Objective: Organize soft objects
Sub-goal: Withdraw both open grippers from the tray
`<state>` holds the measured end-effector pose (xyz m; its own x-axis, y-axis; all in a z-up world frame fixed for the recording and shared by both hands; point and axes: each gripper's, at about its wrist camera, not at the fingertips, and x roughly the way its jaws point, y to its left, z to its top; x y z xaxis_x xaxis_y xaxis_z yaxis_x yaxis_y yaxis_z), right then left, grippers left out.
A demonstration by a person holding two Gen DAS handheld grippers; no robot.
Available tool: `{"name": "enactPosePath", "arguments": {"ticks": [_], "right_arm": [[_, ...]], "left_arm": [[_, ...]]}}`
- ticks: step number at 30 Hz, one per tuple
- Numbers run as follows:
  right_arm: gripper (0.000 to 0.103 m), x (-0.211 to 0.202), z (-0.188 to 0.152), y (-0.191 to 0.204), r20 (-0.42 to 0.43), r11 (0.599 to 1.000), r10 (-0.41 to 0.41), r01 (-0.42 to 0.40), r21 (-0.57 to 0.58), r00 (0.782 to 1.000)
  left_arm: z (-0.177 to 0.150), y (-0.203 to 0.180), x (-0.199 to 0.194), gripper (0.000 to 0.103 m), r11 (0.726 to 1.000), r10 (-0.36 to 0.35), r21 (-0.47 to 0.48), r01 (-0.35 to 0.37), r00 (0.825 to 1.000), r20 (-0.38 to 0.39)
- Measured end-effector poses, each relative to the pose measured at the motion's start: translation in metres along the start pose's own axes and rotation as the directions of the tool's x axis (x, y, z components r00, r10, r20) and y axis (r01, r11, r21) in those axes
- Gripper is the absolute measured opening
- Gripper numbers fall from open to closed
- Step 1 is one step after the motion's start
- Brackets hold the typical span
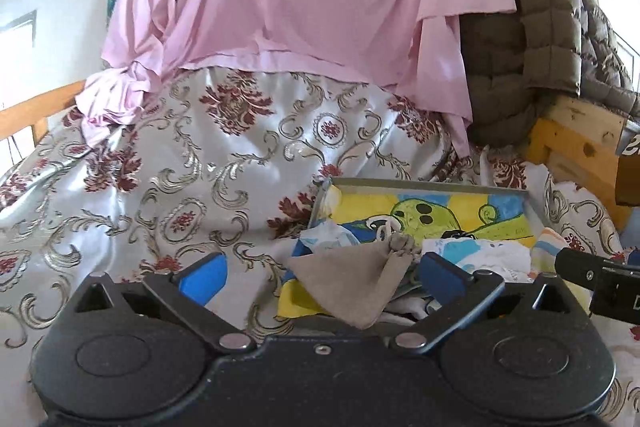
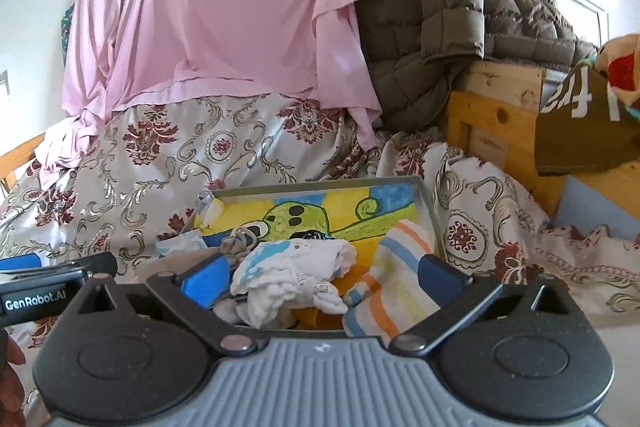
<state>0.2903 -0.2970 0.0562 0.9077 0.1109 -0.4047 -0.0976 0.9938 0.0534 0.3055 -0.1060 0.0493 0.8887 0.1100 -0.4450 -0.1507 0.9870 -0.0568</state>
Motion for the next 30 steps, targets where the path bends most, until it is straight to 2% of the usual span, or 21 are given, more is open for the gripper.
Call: {"name": "enactPosePath", "arguments": {"ticks": [10,21,30], "right_arm": [[0.103,-0.043,-0.024,0.004,0.027,0.998,-0.014,0.012,0.059,1.0],[0.103,-0.085,-0.045,0.013,0.085,0.996,-0.041,0.034,0.084,0.996],[0.103,-0.096,-0.073,0.016,0.046,0.991,-0.109,0.105,0.085,0.993]], "left_arm": [[-0.02,0.01,-0.046,0.102,1.0,-0.003,-0.013,0.003,0.999,0.04],[-0.038,0.025,-0.081,0.102,0.999,0.004,-0.034,-0.003,0.999,0.048],[-0.055,0.041,-0.102,0.102,0.998,0.005,-0.055,-0.004,1.0,0.006]]}}
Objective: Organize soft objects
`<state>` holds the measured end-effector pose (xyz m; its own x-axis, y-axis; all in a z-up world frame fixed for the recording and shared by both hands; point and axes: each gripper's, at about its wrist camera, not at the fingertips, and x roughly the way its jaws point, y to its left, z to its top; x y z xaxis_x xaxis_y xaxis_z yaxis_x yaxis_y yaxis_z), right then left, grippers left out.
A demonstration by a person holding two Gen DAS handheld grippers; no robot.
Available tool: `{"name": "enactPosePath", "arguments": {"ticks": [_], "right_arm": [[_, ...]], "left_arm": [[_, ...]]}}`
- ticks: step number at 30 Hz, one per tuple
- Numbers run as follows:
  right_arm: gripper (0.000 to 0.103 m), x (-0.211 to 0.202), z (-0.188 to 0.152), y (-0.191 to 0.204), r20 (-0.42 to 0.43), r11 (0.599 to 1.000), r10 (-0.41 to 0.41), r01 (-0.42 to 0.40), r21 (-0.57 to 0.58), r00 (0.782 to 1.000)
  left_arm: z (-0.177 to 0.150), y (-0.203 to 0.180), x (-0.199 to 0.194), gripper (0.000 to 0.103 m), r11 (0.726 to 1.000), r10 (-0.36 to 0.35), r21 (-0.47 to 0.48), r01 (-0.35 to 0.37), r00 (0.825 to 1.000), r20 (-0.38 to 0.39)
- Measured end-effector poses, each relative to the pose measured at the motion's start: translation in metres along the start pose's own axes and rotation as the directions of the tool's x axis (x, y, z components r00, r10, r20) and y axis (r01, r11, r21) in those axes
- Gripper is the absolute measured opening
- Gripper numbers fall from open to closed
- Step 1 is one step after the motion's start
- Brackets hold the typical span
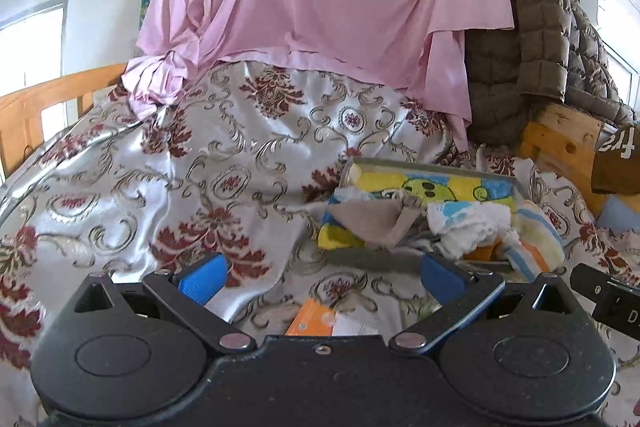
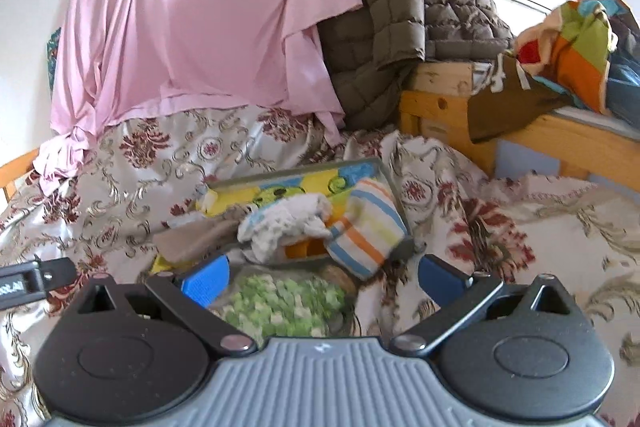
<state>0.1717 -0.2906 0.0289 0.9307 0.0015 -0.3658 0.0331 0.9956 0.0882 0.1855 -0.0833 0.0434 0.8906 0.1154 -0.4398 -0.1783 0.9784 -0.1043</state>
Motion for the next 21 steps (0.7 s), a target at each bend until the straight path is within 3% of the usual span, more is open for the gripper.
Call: {"name": "enactPosePath", "arguments": {"ticks": [7,12,21], "right_arm": [[0.103,-0.024,-0.013,0.004,0.029,1.0,0.0,0.0,0.012,1.0],[0.103,-0.041,-0.021,0.01,0.053,1.0,0.012,-0.013,0.005,0.998],[0.103,-0.073,-0.035,0.024,0.098,1.0,0.017,-0.016,-0.002,0.995]], "left_arm": [[-0.017,0.019,-0.024,0.102,0.999,0.01,-0.039,-0.01,1.0,-0.005],[-0.028,0.032,-0.047,0.102,0.997,0.013,-0.076,-0.01,0.999,0.039],[-0.045,0.037,-0.065,0.102,1.0,0.005,0.025,-0.007,0.996,0.085]]}}
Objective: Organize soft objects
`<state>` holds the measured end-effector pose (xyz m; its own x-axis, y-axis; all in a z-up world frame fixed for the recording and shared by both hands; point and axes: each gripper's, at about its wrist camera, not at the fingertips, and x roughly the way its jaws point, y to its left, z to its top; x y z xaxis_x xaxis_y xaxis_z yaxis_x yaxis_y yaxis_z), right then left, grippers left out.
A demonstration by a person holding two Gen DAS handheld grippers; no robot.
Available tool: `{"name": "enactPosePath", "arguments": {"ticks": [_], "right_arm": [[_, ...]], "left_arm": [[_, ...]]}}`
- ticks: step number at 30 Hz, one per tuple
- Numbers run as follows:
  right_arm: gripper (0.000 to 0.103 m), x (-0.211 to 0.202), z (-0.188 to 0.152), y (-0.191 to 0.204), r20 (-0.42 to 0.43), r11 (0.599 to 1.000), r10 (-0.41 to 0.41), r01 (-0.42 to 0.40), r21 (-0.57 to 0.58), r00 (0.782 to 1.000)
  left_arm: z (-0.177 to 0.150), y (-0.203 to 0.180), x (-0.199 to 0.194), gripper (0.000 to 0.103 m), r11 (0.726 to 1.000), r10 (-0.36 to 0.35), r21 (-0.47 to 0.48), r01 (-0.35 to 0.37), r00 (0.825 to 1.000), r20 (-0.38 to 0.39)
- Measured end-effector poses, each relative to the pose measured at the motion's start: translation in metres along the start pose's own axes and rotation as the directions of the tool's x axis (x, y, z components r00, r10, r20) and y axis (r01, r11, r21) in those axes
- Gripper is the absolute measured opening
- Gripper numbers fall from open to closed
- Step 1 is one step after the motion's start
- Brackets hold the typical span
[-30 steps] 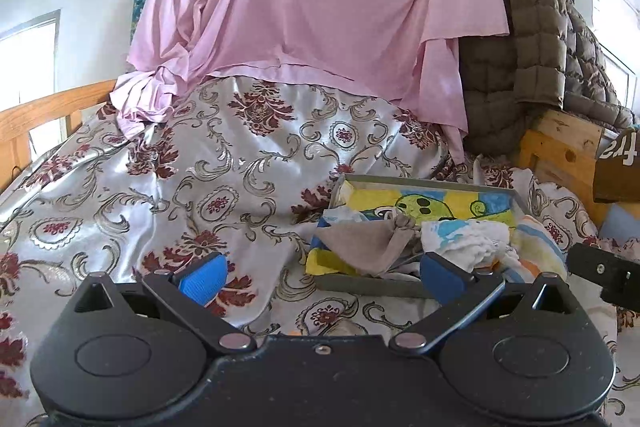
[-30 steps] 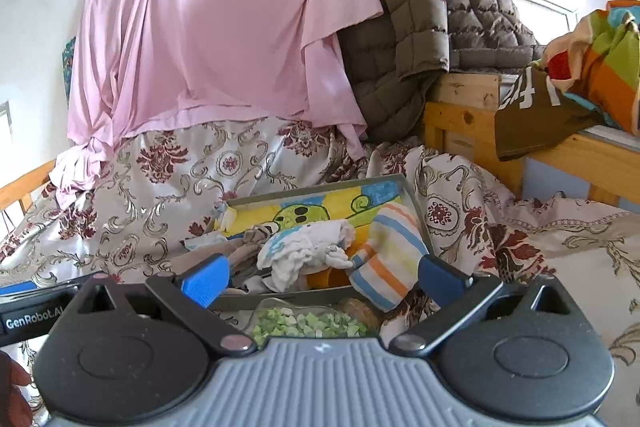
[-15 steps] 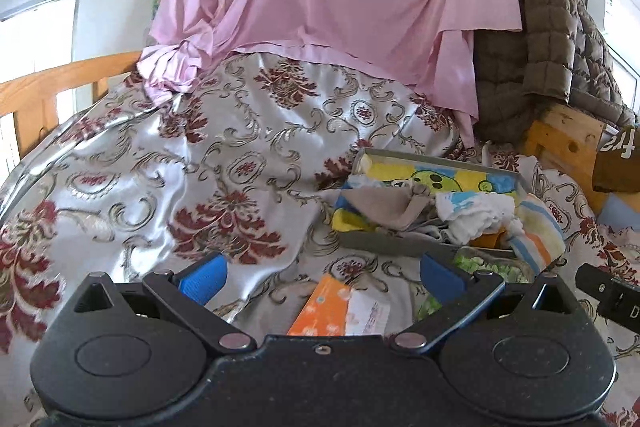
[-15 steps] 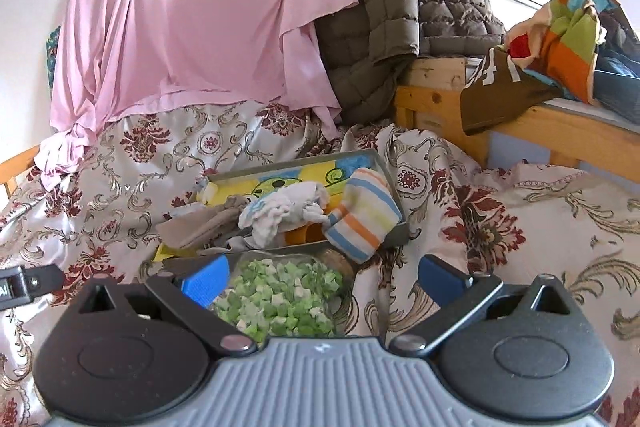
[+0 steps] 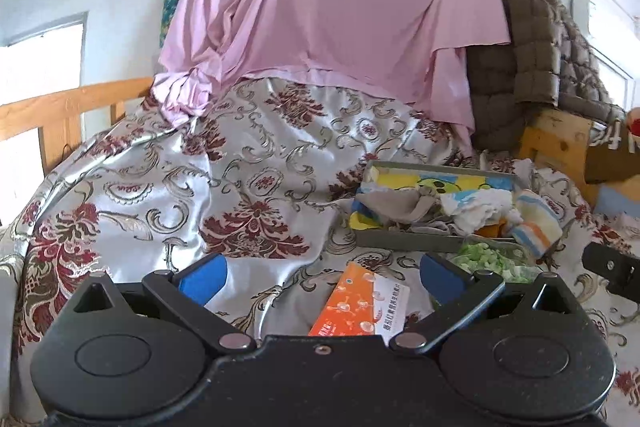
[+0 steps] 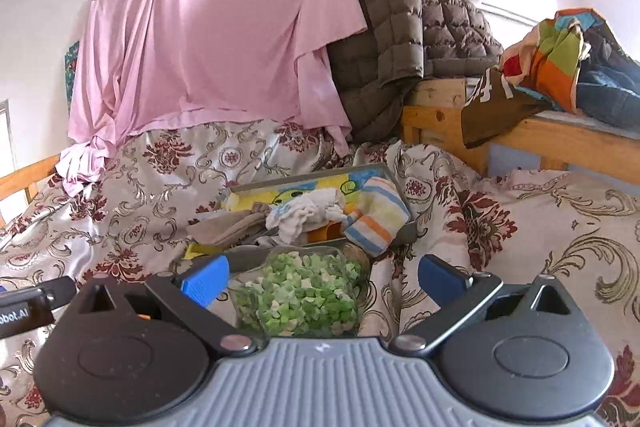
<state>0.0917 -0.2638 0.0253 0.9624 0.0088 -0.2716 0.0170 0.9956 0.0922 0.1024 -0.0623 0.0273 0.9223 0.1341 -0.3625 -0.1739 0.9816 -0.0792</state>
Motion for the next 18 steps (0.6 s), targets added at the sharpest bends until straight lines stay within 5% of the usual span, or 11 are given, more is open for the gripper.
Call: {"name": "enactPosePath", "arguments": {"ticks": [14,18], "right_arm": [[0.103,-0.03,-0.018,0.005,0.001,0.997,-0.074,0.074,0.014,0.997],[0.103,-0.04,-0.026,0.009,-0.026,0.996,-0.077,0.078,0.035,0.997]], "left_arm": [[-0.015,0.006,-0.01,0.102,0.999,-0.036,0.005,0.036,0.999,0.021],[-0.02,0.009,-0.01,0.102,1.0,0.012,0.006,-0.012,1.0,0.015]]}}
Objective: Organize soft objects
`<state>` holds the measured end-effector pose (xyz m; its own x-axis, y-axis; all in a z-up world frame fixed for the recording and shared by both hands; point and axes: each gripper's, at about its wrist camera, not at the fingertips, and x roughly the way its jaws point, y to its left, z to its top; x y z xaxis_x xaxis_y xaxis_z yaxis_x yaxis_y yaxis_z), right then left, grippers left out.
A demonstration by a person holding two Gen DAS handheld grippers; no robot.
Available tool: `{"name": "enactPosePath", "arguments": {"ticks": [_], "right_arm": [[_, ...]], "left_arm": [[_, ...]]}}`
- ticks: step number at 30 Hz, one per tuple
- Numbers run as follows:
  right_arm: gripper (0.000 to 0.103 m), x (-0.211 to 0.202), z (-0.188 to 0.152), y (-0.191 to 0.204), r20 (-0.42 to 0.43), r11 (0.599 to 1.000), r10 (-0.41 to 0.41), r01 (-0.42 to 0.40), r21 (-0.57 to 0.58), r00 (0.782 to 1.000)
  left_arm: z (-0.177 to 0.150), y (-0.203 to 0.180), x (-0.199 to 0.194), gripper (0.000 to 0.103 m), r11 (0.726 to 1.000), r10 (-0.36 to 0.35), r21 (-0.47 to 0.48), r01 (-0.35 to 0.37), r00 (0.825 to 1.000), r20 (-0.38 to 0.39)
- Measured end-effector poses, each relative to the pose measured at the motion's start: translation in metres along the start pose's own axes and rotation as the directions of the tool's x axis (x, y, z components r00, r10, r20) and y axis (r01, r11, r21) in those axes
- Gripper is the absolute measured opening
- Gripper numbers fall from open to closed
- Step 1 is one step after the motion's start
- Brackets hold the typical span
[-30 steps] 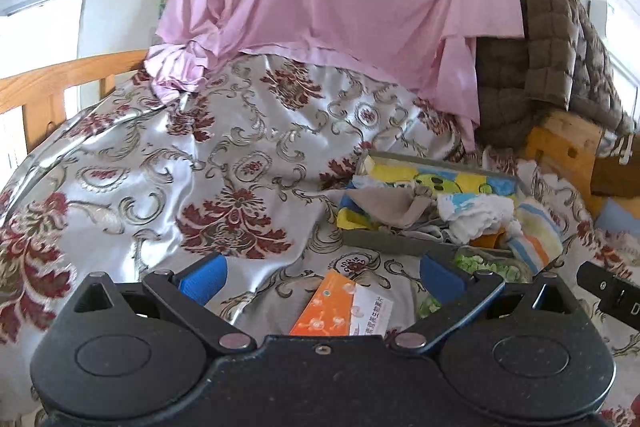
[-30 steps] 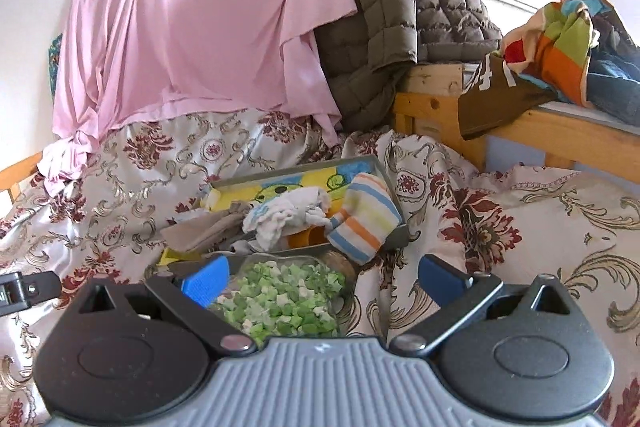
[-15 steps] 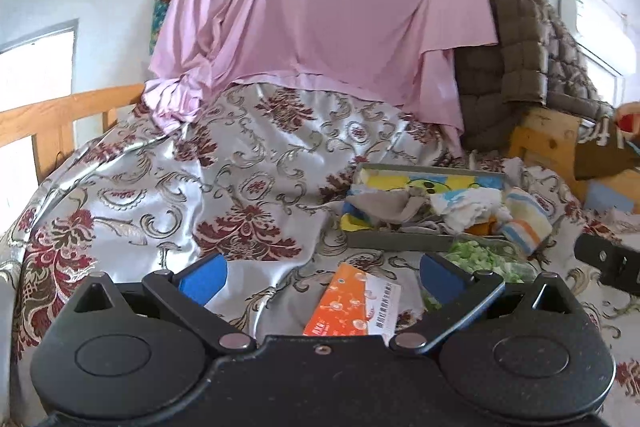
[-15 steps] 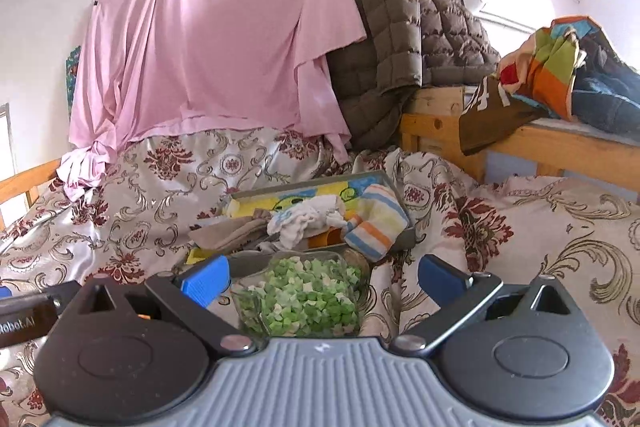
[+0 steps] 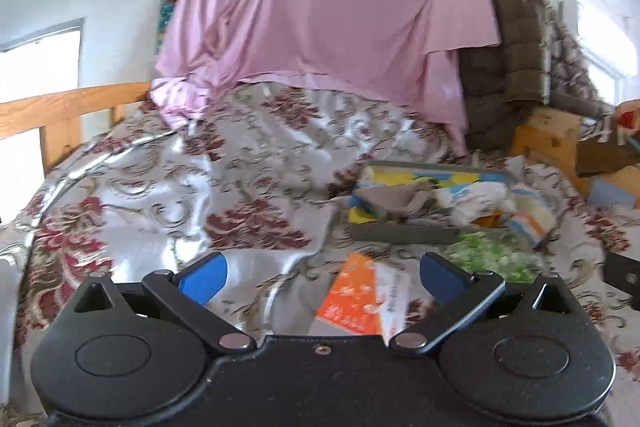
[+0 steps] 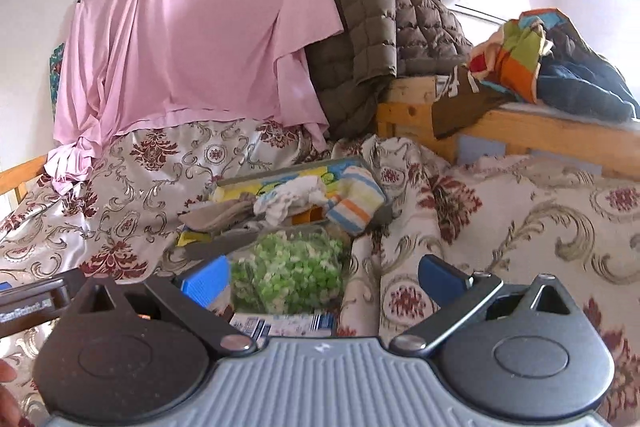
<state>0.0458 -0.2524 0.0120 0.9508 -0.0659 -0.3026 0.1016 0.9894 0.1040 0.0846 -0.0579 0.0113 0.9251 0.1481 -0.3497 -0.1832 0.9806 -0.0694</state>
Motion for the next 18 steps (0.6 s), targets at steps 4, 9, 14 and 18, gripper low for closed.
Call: {"name": "enactPosePath", "arguments": {"ticks": [4,9,14,18], "right_arm": [[0.103,-0.007,-0.008,0.005,-0.009,1.0,0.006,-0.006,-0.016,1.0],[0.103,-0.003,-0.013,0.008,-0.026,1.0,-0.002,0.002,-0.028,1.0],[0.103,0.0,-0.017,0.009,-0.02,0.999,0.004,-0.005,-0.033,1.0],[0.103,0.001,-0.019,0.007,-0.021,1.0,0.017,-0.017,-0.02,1.0]], "left_arm": [[-0.006,0.006,0.003,0.102,0.999,0.014,-0.034,-0.015,0.999,-0.035],[-0.012,0.011,0.004,0.102,0.999,0.032,-0.028,-0.034,0.998,-0.05],[-0.018,0.012,0.004,0.102,0.997,0.071,-0.021,-0.072,0.996,-0.048],[-0.02,0.01,0.003,0.102,0.998,0.068,-0.013,-0.069,0.996,-0.058]]}}
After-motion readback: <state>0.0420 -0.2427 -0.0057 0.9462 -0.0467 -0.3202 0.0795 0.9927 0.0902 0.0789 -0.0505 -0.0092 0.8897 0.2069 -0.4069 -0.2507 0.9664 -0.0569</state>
